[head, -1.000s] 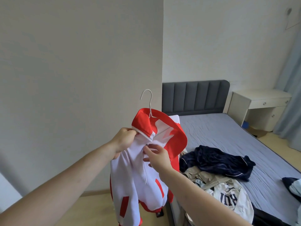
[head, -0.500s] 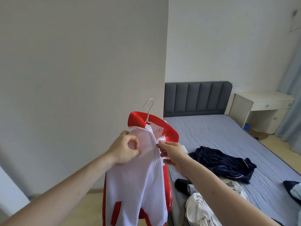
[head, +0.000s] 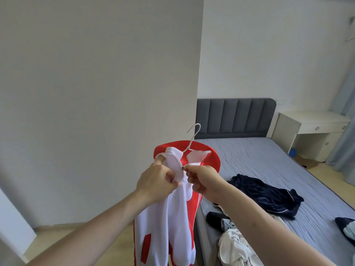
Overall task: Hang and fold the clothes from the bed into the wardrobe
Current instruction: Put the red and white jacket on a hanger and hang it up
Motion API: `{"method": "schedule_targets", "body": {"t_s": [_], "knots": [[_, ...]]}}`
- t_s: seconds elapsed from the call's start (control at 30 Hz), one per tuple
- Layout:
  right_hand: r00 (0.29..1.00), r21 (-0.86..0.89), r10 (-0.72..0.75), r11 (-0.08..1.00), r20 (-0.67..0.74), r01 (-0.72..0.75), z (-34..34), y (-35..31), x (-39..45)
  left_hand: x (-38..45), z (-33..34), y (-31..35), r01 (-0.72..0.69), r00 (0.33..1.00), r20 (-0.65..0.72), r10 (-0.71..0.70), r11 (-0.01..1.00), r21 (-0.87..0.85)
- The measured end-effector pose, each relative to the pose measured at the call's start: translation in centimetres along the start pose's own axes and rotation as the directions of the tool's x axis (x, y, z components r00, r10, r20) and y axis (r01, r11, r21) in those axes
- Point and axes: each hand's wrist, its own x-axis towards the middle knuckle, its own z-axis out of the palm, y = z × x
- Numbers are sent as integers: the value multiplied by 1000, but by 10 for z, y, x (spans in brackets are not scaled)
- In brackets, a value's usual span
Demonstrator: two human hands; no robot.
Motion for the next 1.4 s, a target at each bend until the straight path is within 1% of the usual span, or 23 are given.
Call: {"method": "schedule_targets", "body": {"t_s": [0.07, 0.1, 0.13, 0.3, 0.4, 0.5, 0.63, 0.7, 0.77, 0.83, 0.93, 1.0, 1.03, 1.1, 1.17, 1.23, 1.27, 1.33, 1.4], "knots": [[996, 209, 51, 977, -77, -34, -2, -3, 2, -1, 2, -3, -11, 1000, 22, 11, 999, 32], [992, 276, 65, 961, -107, -33, -4, -6, 3, -2, 4, -4, -19, 999, 33, 17, 999, 45], [989, 298, 71, 954, -133, -28, -6, -9, 4, -4, 6, -5, -25, 999, 40, 23, 998, 49], [974, 256, 84, 966, -212, -27, -11, -13, 6, -4, 15, -7, -69, 995, 77, 63, 994, 84], [970, 237, 97, 971, -224, -42, -11, -13, 13, -9, 21, -9, -87, 992, 104, 74, 988, 127], [968, 136, 98, 988, -230, -68, -9, -10, 25, -13, 27, -15, -88, 990, 128, 65, 979, 186], [973, -126, 52, 989, -224, -82, -6, 1, 40, -13, 32, -22, -119, 971, 231, 54, 954, 275], [984, -268, -1, 962, -179, -48, -7, 5, 44, -13, 31, -24, -99, 957, 288, 20, 959, 265], [992, -379, -61, 925, -110, 15, -12, 6, 47, -14, 28, -28, -20, 949, 312, -40, 982, 186], [995, -433, -92, 899, -48, 62, -22, 0, 47, -15, 22, -35, 94, 949, 293, -115, 992, 87], [983, -406, -183, 897, 16, 174, -46, -17, 53, -23, 7, -50, 242, 957, 168, -235, 970, -23], [957, -476, -287, 835, 51, 276, -62, -24, 60, -34, -4, -58, 290, 953, 119, -280, 954, -79], [940, -554, -333, 770, 74, 317, -69, -25, 64, -41, -9, -61, 301, 951, 109, -290, 948, -101], [910, -714, -382, 591, 163, 376, -77, -22, 76, -51, -22, -65, 318, 948, 77, -310, 938, -137], [889, -793, -333, 421, 316, 440, -77, -13, 89, -63, -38, -69, 338, 941, 38, -336, 927, -165], [848, -811, -254, 260, 466, 524, -67, -2, 101, -76, -55, -70, 367, 928, 12, -372, 911, -190], [823, -800, -227, 205, 521, 563, -58, 3, 106, -84, -64, -71, 380, 922, 0, -388, 904, -197], [769, -755, -192, 155, 609, 637, -33, 10, 112, -101, -82, -74, 405, 908, -25, -418, 892, -201], [714, -698, -170, 147, 680, 700, -3, 13, 112, -119, -101, -78, 443, 886, -51, -461, 875, -195]]}}
